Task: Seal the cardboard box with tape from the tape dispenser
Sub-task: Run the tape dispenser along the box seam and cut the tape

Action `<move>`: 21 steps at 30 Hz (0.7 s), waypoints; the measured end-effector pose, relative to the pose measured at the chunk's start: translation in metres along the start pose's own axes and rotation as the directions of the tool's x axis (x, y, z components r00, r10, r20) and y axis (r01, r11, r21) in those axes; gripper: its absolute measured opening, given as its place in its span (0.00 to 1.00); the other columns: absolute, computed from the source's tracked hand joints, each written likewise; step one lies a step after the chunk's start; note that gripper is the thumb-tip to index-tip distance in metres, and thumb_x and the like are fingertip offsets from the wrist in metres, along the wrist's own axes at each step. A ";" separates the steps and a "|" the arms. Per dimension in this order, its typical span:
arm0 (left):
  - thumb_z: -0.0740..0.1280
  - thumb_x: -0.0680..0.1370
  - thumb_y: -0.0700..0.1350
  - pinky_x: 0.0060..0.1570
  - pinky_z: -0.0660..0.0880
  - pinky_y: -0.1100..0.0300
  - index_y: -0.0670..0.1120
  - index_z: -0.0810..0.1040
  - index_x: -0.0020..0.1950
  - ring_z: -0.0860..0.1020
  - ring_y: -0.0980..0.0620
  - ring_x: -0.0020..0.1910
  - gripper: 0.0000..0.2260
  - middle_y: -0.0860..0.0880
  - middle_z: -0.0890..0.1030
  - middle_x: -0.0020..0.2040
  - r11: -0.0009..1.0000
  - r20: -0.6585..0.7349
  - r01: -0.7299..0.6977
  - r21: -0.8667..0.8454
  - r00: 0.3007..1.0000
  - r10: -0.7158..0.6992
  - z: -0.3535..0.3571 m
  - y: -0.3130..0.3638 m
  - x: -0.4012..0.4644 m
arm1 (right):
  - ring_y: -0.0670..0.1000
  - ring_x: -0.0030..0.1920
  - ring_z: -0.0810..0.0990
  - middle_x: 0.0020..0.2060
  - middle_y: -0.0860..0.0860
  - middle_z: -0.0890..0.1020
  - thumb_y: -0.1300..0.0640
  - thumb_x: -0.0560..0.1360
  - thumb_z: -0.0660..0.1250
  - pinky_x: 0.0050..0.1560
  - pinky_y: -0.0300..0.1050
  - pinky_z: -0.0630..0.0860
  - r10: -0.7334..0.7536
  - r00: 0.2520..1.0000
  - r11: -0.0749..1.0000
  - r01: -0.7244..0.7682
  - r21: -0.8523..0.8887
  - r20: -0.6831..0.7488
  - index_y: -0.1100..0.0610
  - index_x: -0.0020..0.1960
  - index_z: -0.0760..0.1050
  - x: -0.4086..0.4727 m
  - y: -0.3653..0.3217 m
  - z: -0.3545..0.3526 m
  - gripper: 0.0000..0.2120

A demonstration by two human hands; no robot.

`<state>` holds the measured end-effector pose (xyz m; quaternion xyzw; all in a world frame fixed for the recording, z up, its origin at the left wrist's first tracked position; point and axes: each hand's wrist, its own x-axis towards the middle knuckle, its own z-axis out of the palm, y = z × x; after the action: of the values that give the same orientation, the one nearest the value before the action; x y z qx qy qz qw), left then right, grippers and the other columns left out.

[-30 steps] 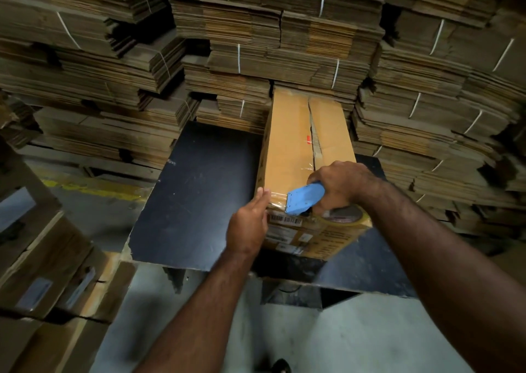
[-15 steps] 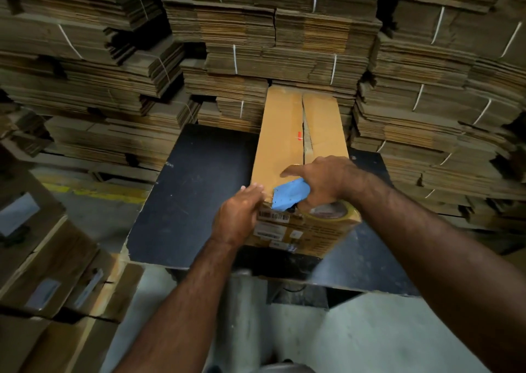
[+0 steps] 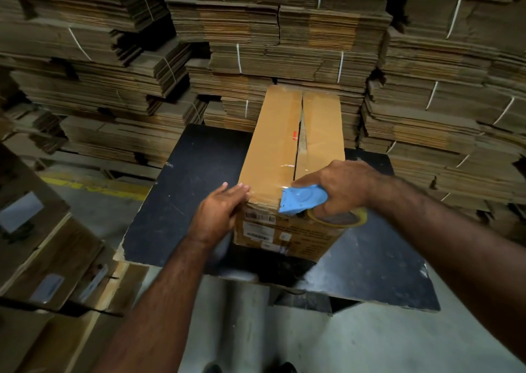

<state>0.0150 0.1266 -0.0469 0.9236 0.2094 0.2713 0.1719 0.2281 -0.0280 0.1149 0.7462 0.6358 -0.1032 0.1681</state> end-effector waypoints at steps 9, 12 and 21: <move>0.72 0.73 0.39 0.73 0.63 0.48 0.42 0.75 0.67 0.74 0.45 0.69 0.23 0.43 0.77 0.67 0.993 0.032 -0.049 0.109 0.998 0.046 0.002 0.026 0.011 | 0.50 0.56 0.76 0.62 0.44 0.78 0.33 0.65 0.68 0.54 0.55 0.77 0.038 0.992 0.999 -0.041 0.022 0.118 0.35 0.71 0.67 0.022 -0.008 -0.003 0.35; 0.73 0.72 0.41 0.75 0.59 0.50 0.44 0.70 0.72 0.69 0.46 0.72 0.29 0.45 0.72 0.72 0.988 0.106 -0.099 0.117 0.991 0.087 0.014 0.036 0.009 | 0.49 0.56 0.75 0.62 0.43 0.78 0.33 0.64 0.68 0.54 0.55 0.77 0.034 0.988 0.999 -0.038 0.026 0.148 0.35 0.71 0.68 0.025 -0.007 -0.003 0.36; 0.78 0.68 0.39 0.71 0.63 0.55 0.46 0.74 0.71 0.72 0.50 0.70 0.32 0.48 0.74 0.71 0.986 0.070 -0.131 0.103 0.990 0.124 0.021 0.018 0.002 | 0.49 0.56 0.77 0.62 0.44 0.79 0.32 0.67 0.66 0.47 0.47 0.77 -0.006 0.997 1.000 0.004 0.025 0.074 0.33 0.74 0.62 0.006 0.013 -0.004 0.36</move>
<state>0.0335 0.1081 -0.0549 0.9512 0.1586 0.2407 0.1106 0.2418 -0.0228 0.1179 0.7424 0.6295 -0.1392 0.1821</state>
